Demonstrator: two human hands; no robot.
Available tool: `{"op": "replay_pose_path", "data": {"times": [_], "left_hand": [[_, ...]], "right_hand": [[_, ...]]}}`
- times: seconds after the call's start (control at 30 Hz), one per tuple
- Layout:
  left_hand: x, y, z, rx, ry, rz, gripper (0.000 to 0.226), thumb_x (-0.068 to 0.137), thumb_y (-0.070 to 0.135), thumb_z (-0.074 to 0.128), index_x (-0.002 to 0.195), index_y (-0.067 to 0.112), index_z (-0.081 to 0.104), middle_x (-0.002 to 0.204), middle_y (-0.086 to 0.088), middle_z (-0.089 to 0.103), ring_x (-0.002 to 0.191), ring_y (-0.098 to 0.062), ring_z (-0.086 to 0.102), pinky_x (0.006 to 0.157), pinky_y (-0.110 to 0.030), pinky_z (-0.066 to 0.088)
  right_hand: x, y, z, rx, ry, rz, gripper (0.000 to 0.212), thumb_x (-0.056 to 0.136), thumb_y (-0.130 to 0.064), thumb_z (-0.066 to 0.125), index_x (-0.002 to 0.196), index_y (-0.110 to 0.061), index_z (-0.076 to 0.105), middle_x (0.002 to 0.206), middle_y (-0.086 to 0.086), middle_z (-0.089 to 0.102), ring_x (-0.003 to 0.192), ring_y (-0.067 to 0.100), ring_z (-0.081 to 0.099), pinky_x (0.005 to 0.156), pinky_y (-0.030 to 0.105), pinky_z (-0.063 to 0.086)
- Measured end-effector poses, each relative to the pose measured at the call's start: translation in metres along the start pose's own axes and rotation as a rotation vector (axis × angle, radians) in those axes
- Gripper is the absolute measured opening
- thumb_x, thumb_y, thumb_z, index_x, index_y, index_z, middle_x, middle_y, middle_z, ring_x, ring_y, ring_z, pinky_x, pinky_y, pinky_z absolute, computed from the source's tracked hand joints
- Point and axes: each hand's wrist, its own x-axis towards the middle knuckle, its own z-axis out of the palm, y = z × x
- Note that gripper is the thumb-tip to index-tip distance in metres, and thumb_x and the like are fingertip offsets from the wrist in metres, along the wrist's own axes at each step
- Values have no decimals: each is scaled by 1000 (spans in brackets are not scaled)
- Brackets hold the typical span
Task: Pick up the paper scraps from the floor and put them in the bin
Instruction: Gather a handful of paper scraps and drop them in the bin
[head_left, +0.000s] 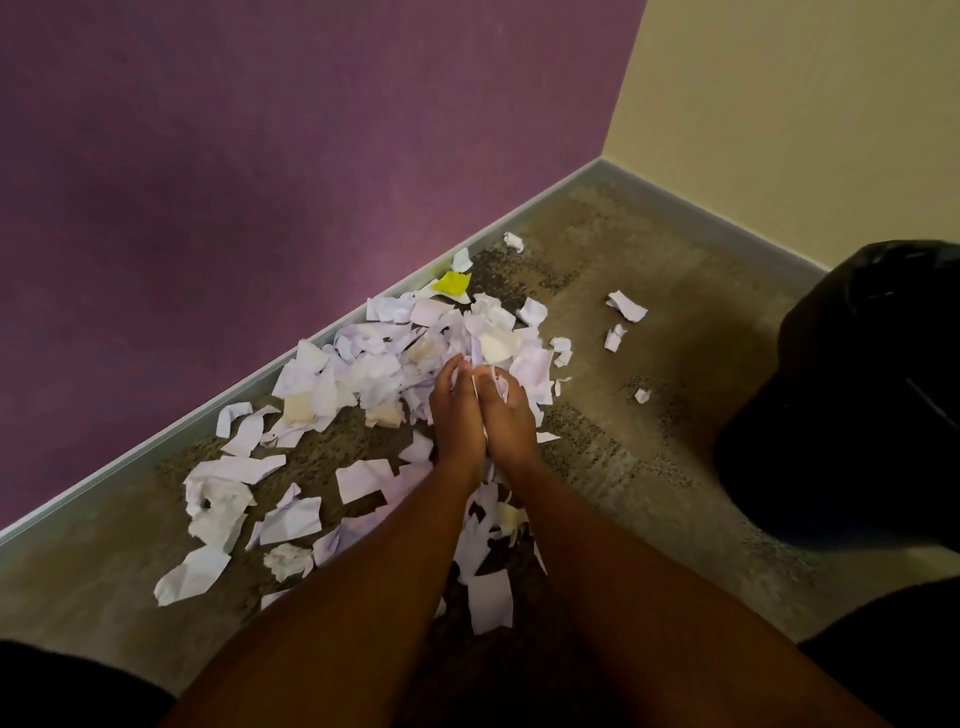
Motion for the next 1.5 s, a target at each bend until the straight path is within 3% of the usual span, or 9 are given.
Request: {"op": "replay_pose_path", "data": {"times": [0.2,0.37,0.47,0.57,0.87,1.1,1.27,1.4,1.5], "left_hand": [[-18,27,16,-50,-64,40,32,103,33,44,131,26,56,136,4,57,115,-10,56,82,-15,44],[-34,48,29,-103,-132,47,33,103,31,43,133,23,56,136,2,58,120,-15,57,94,-25,46],[-44,58,41,-111,-167,58,33,103,31,43,133,23,56,136,3,58,119,-13,57,88,-21,47],[-54,68,54,-128,-214,69,34,103,30,44,133,23,56,132,6,59,110,-8,59,81,-16,48],[-74,102,96,-65,-344,174,15,98,41,47,101,46,61,127,9,63,115,-11,61,102,-35,49],[-99,140,130,30,-450,253,26,88,59,46,106,51,62,120,11,67,110,-11,64,98,-40,52],[-128,171,157,40,-535,308,22,98,41,48,114,42,63,118,13,65,104,-6,63,82,-24,52],[-154,197,185,28,-599,367,18,96,40,51,108,41,65,117,11,67,104,-8,65,95,-34,54],[-177,211,208,16,-675,389,18,95,42,53,108,40,64,115,9,67,103,-10,67,95,-37,54]], "right_hand": [[-1,-24,-16,55,54,-28,49,84,-70,42,111,-35,63,117,-5,66,111,14,61,102,43,48],[1,-42,-32,42,110,-48,65,81,-72,39,123,-27,59,125,1,63,117,19,59,103,45,47],[2,-51,-46,57,134,-40,71,77,-75,38,128,-29,55,130,1,60,120,19,58,104,46,46],[2,-61,-62,101,152,-48,65,79,-72,40,127,-31,55,129,-2,62,118,17,59,103,45,47],[3,-101,-112,209,221,-121,68,77,-75,41,132,-37,49,135,-5,58,122,16,57,104,45,47],[0,-141,-150,305,347,-190,61,82,-69,41,132,-36,50,134,-5,59,119,16,59,102,45,49],[-7,-167,-189,407,418,-203,51,85,-61,47,126,-31,56,127,-4,63,113,14,63,100,41,50],[-15,-195,-229,474,494,-272,32,94,-47,49,114,-27,63,110,-2,71,98,13,69,89,36,55],[-20,-210,-261,499,546,-316,37,88,-51,50,115,-28,63,109,0,71,97,17,70,89,41,56]]}}
